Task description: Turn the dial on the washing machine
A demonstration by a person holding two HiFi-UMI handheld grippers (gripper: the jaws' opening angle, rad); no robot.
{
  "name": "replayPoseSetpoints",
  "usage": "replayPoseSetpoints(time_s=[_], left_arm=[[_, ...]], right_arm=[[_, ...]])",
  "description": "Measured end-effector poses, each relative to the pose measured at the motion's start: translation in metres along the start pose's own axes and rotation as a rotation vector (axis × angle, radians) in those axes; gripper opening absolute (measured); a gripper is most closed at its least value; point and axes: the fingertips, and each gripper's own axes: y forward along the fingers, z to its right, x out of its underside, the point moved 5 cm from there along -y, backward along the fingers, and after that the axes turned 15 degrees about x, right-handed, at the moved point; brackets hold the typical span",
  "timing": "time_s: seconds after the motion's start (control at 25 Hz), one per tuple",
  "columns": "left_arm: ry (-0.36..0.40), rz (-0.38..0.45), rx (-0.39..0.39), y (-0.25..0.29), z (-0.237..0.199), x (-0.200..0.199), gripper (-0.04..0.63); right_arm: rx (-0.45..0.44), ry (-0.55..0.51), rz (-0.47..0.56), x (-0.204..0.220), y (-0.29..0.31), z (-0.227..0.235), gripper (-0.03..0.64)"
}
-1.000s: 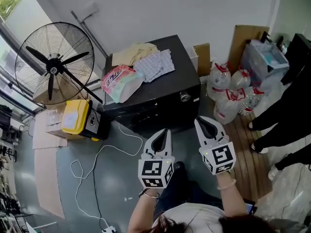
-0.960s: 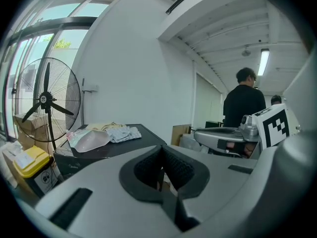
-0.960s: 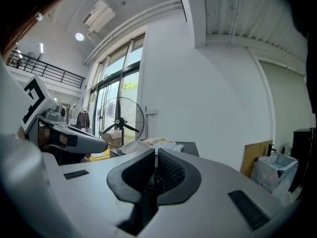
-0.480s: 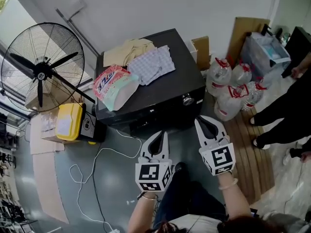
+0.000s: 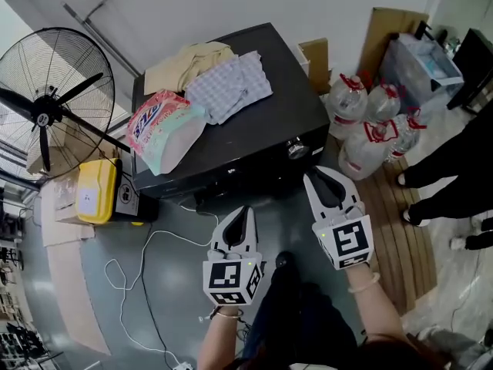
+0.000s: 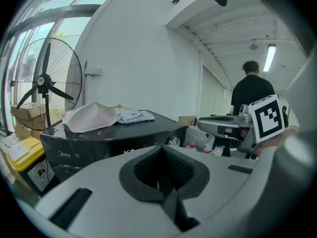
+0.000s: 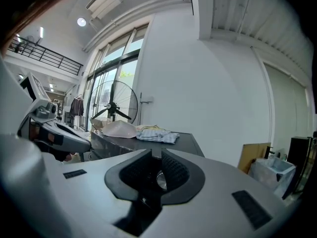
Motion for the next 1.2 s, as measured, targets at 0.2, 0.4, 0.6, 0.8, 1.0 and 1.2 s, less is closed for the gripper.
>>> replayPoseSetpoints(time_s=[0.2, 0.4, 0.6, 0.8, 1.0, 1.2], left_arm=[[-0.004, 0.001, -0.016, 0.007, -0.015, 0.020, 0.017], [-0.008, -0.003, -0.038, 0.010, -0.028, 0.041, 0.017], [-0.027, -0.032, -0.044, 0.010, -0.034, 0.074, 0.017], [-0.047, -0.056, -0.056, 0.009, -0.040, 0.102, 0.017], [-0.057, -0.064, -0.074, 0.011, -0.050, 0.117, 0.017], [-0.054, -0.077, -0.092, 0.010, -0.059, 0.125, 0.017]], right_arm=[[0.004, -0.006, -0.015, 0.022, 0.015, -0.001, 0.086], [-0.001, -0.059, -0.003, 0.042, 0.029, -0.004, 0.113], [-0.002, -0.081, -0.007, 0.065, 0.038, -0.009, 0.165], [0.015, -0.086, -0.025, 0.089, 0.046, -0.009, 0.185], [0.055, -0.060, -0.023, 0.105, 0.064, -0.004, 0.241], [0.078, -0.040, -0.030, 0.115, 0.081, -0.003, 0.268]])
